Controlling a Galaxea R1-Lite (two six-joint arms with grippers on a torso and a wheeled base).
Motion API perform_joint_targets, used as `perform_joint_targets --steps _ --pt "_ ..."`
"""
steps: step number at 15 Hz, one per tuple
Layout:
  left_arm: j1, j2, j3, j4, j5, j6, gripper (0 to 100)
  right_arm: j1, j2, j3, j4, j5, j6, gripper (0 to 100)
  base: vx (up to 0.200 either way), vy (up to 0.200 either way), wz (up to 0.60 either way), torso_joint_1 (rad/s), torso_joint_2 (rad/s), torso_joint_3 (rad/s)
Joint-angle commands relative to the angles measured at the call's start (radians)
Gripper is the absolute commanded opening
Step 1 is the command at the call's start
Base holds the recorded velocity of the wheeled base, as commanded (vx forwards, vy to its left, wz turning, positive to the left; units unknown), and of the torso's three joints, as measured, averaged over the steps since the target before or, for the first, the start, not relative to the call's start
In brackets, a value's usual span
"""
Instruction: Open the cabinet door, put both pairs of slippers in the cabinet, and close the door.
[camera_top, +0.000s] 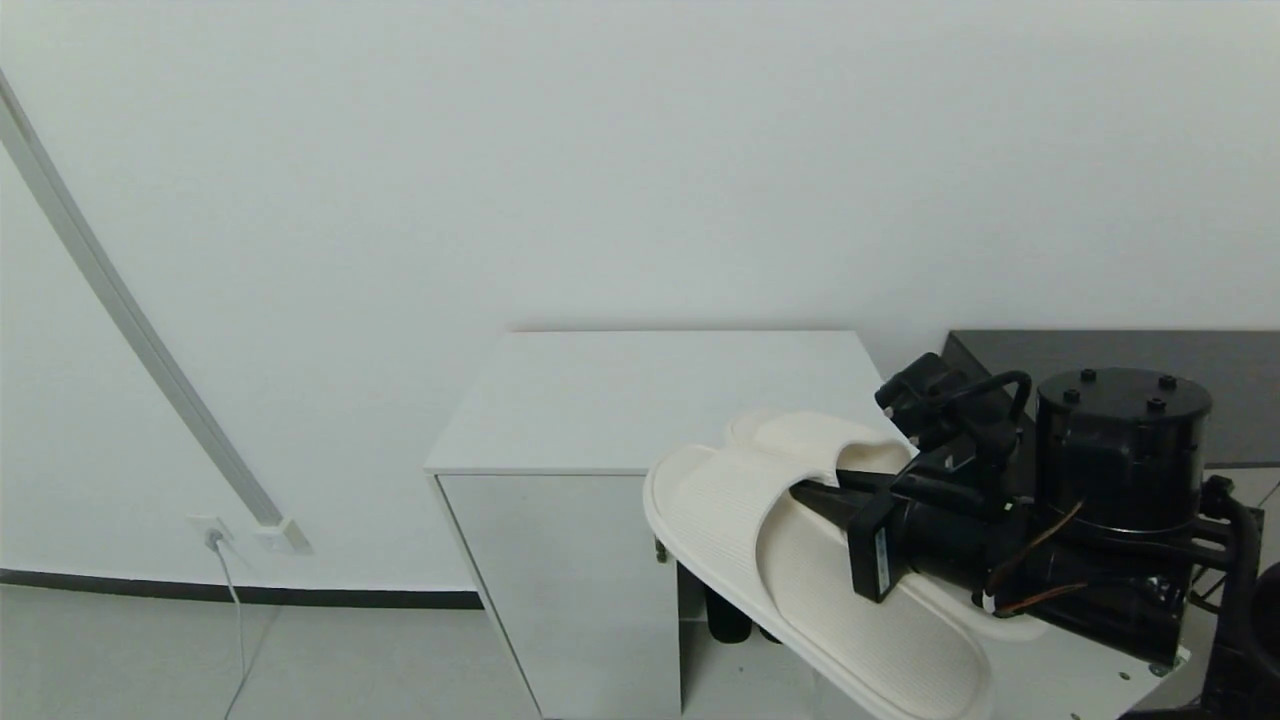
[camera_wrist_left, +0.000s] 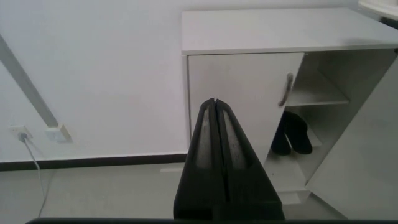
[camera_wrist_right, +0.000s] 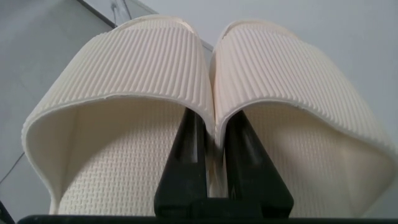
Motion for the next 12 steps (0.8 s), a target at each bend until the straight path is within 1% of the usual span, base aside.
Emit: perform_joint_targets --steps 1,4,6,9,12 --pt "0.000 0.000 0.001 0.000 0.000 0.002 0 -0.005 0.000 -0.001 0.000 0.000 0.001 0 0.000 0.000 0.00 0.000 0.00 0.000" --pt "0.000 0.000 0.001 0.000 0.000 0.002 0 -0.005 -0.006 0.002 0.000 -0.001 0.001 0 0.000 0.000 0.00 0.000 0.00 0.000" --pt "0.000 0.001 0.000 0.000 0.000 0.002 0 -0.005 -0.001 0.007 -0.002 -0.030 0.000 0 0.000 0.000 0.00 0.000 0.00 0.000" --pt "0.000 0.001 0.000 0.000 0.000 0.000 0 -0.003 -0.001 0.013 -0.002 -0.033 0.000 0 0.000 0.000 0.00 0.000 0.00 0.000" --pt "0.000 0.001 0.000 0.000 0.000 -0.001 0 -0.003 -0.004 0.024 -0.003 -0.032 0.000 0 -0.200 0.000 0.00 0.007 0.00 -0.002"
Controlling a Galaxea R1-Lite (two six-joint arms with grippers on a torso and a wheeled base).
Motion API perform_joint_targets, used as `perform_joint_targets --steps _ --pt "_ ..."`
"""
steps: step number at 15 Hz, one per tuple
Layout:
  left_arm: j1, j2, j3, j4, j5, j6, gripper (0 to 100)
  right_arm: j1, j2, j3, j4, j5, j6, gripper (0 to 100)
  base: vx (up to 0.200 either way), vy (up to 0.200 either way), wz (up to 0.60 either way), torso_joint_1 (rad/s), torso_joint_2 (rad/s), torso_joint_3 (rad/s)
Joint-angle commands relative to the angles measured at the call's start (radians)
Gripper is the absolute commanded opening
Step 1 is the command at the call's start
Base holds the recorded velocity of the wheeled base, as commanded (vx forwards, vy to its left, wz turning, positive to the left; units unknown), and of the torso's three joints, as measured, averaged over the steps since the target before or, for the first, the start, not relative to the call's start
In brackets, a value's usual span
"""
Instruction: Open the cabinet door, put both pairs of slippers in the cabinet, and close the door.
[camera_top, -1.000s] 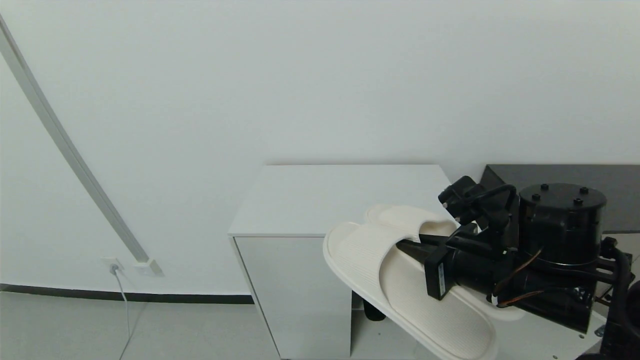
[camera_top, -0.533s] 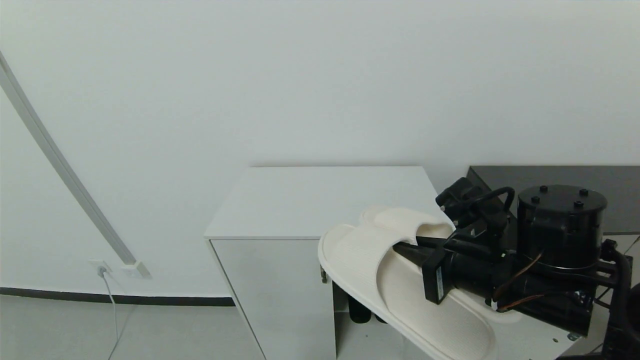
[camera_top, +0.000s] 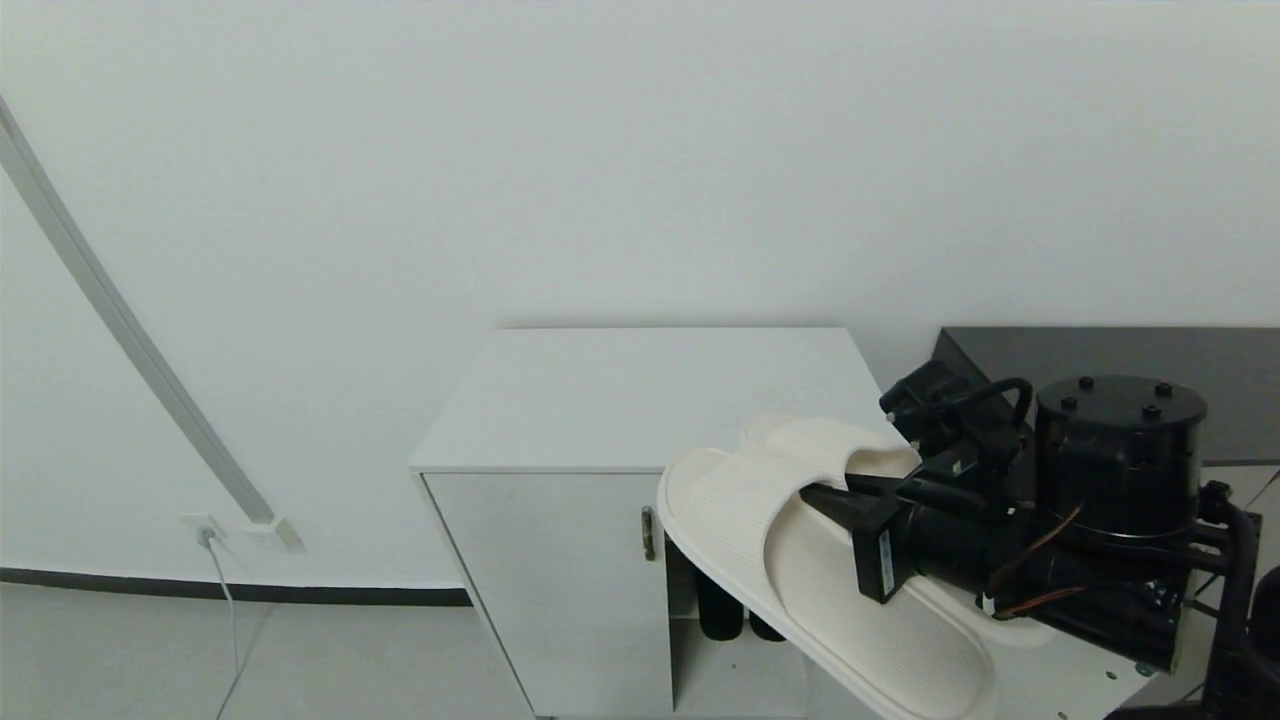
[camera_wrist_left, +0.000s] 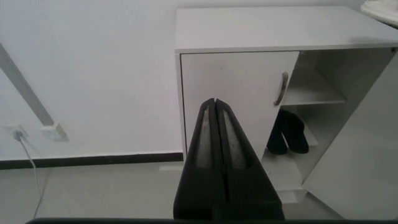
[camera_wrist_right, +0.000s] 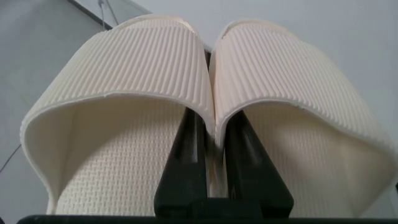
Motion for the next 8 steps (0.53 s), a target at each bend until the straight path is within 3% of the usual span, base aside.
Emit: perform_joint_targets --steps 1,3,8 --pt "0.000 0.000 -0.001 -0.001 0.000 0.000 0 -0.001 0.000 0.009 0.000 -0.001 -0.016 0 -0.200 0.000 0.00 -0.002 0.01 -0.007" --pt "0.000 0.001 0.001 -0.001 0.000 0.000 0 -0.001 0.000 0.016 0.000 -0.001 -0.033 0 -0.200 0.000 0.00 -0.012 0.00 0.005" --pt "0.000 0.001 0.001 -0.001 0.000 0.000 0 0.001 0.000 0.025 0.000 -0.001 -0.034 0 0.000 0.000 0.00 0.000 0.00 0.000"
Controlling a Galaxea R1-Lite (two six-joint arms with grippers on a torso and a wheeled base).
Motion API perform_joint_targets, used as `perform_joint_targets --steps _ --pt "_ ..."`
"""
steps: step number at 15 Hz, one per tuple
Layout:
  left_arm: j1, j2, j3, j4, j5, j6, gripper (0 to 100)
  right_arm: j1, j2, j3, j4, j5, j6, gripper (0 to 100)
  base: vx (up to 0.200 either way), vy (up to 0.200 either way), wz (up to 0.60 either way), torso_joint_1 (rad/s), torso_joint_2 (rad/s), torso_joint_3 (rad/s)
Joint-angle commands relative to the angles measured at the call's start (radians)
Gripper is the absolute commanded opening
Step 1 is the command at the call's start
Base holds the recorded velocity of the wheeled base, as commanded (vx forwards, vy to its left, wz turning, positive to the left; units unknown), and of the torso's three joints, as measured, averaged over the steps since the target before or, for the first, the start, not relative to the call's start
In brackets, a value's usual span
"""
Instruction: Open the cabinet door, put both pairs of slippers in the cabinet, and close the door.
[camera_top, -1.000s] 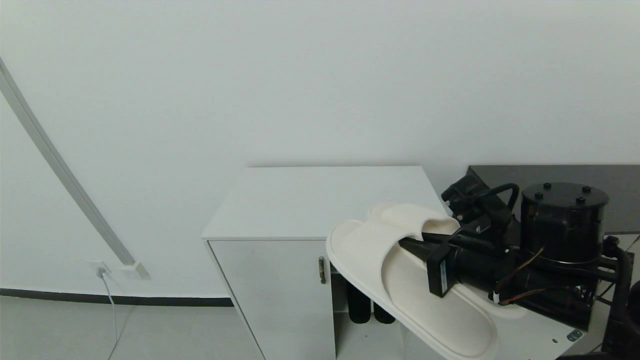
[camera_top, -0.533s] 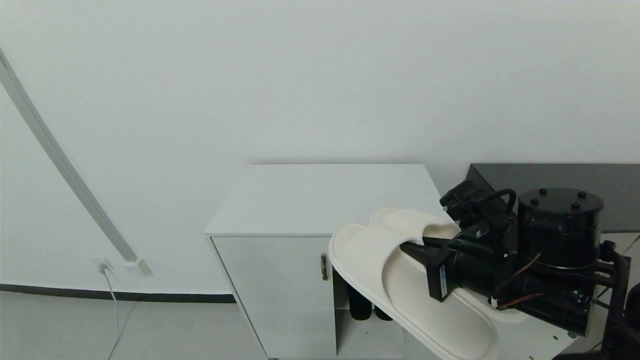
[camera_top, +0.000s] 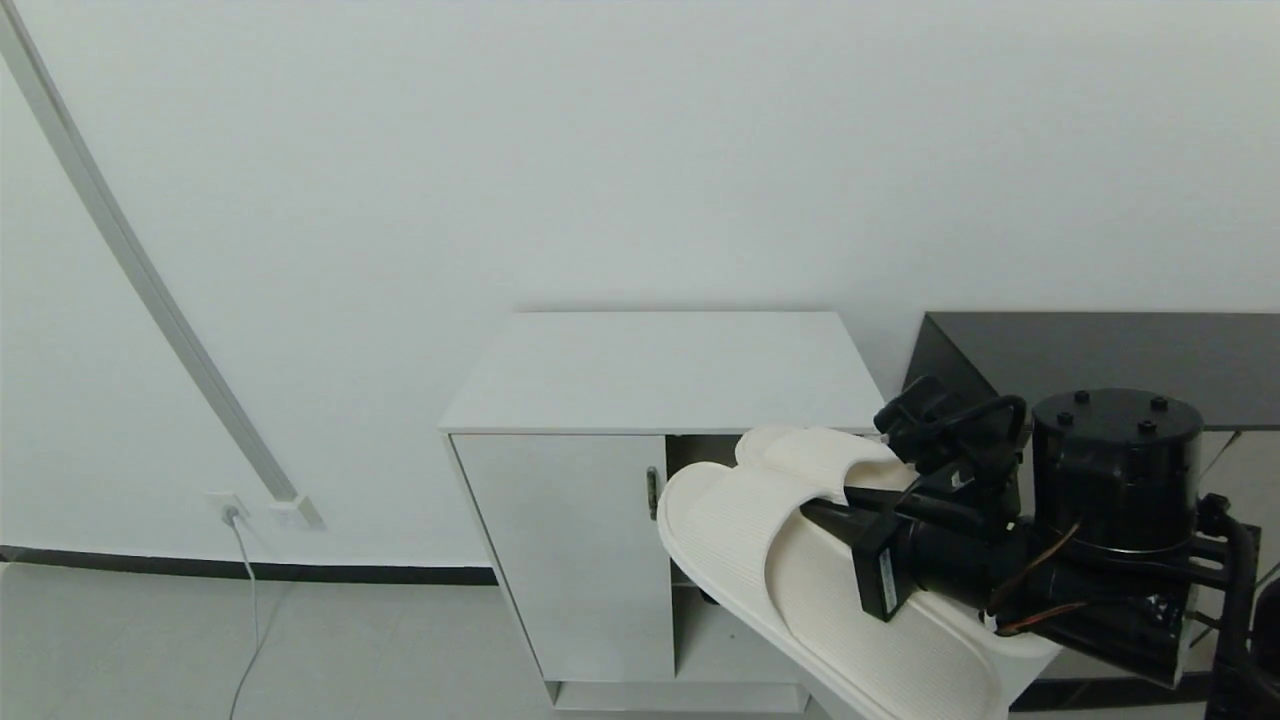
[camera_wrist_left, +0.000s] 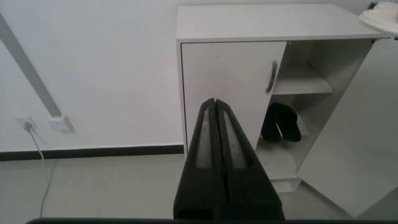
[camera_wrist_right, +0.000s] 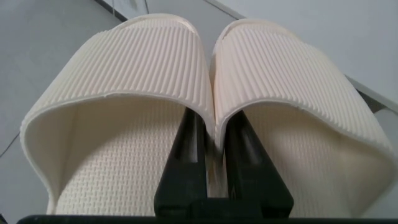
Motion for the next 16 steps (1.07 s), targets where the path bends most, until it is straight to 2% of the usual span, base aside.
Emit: perform_joint_targets --steps 1,3,15,16 --pt "0.000 0.000 0.001 0.000 0.000 0.000 0 0.001 0.002 0.001 -0.002 -0.002 0.000 0 0.000 0.000 0.00 0.000 0.00 0.000" --pt "0.000 0.001 -0.001 0.000 0.000 0.000 0 0.001 0.002 0.003 -0.002 0.002 0.000 0 0.000 0.000 -0.60 0.007 0.00 0.005" --pt "0.000 0.001 -0.001 0.000 0.000 0.000 0 0.015 0.004 0.023 -0.006 0.006 -0.022 0 0.000 0.000 0.00 0.000 0.00 0.000" --pt "0.000 0.001 -0.001 0.000 0.001 -0.001 0 0.016 0.005 0.024 -0.015 0.008 -0.022 0 0.000 0.000 -0.60 0.002 0.00 0.012"
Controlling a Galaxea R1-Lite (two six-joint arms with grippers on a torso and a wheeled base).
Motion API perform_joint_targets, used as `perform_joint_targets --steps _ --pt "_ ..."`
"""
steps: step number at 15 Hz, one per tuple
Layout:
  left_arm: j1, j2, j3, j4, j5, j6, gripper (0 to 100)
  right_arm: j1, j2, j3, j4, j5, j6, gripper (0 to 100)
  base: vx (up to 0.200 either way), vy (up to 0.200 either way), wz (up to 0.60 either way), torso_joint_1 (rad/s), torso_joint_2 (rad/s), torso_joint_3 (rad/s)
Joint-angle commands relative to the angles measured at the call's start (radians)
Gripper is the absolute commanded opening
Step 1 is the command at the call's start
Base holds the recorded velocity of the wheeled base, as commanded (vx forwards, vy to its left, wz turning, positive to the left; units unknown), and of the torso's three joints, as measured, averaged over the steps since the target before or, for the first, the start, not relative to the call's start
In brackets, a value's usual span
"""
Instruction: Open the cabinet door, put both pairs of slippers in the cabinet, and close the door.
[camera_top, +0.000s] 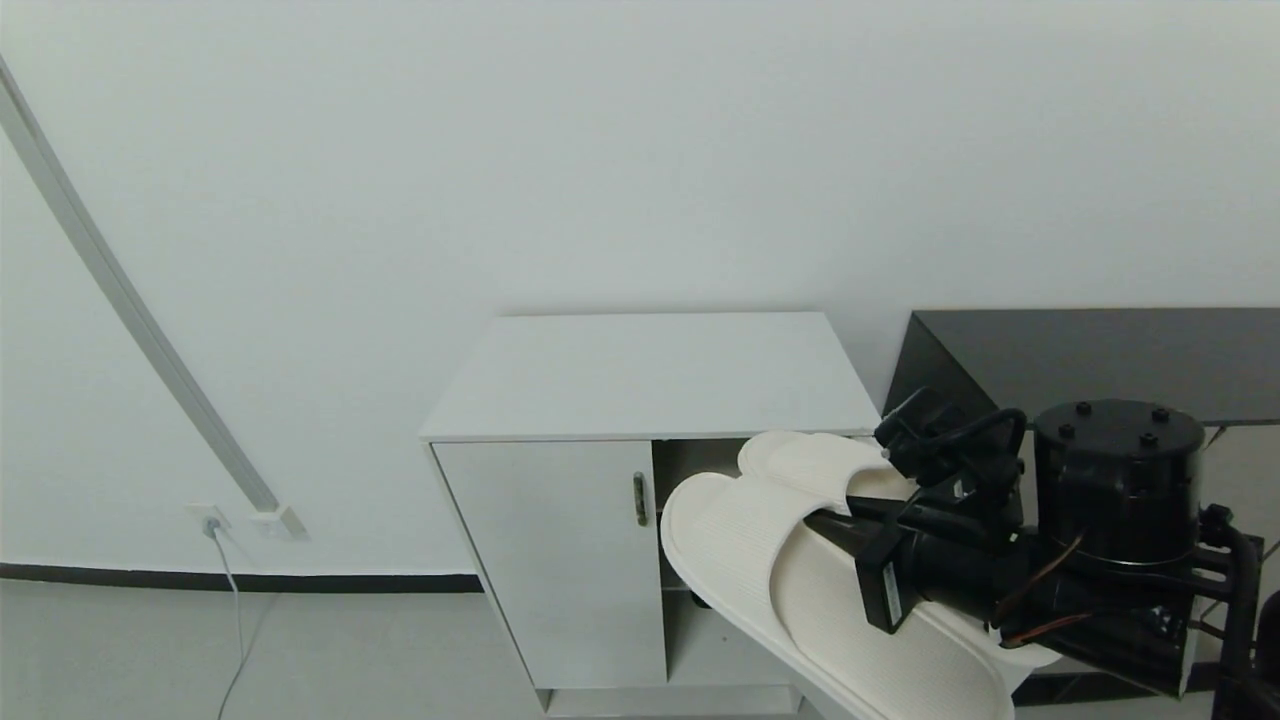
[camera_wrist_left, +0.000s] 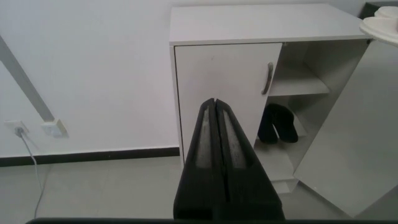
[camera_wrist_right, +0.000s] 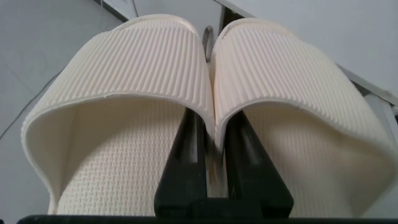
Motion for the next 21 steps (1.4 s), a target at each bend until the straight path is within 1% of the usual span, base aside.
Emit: perform_joint_targets --steps 1,9,12,15,21 --pt "0.000 0.000 -0.001 0.000 0.001 0.000 0 0.004 0.004 0.006 -0.009 -0.001 -0.002 0 0.000 0.000 0.00 0.000 0.00 0.000" --pt "0.000 0.001 0.001 0.000 0.001 0.001 0 0.010 0.007 0.009 -0.011 0.001 -0.002 0 0.000 0.000 0.00 0.000 0.00 0.000" --pt "0.000 0.000 0.001 0.000 0.001 0.000 0 0.017 0.033 0.021 -0.042 -0.001 -0.016 0 0.000 0.000 0.00 0.000 0.00 0.000" --pt "0.000 0.000 0.001 0.000 0.001 0.000 0 0.023 0.053 0.035 -0.103 -0.001 -0.022 0 0.000 0.000 0.00 -0.129 0.27 0.155" --pt "0.000 0.001 -0.001 0.000 0.001 0.001 0 0.023 0.058 0.046 -0.108 -0.002 -0.022 0 0.000 0.000 0.00 -0.159 0.37 0.205"
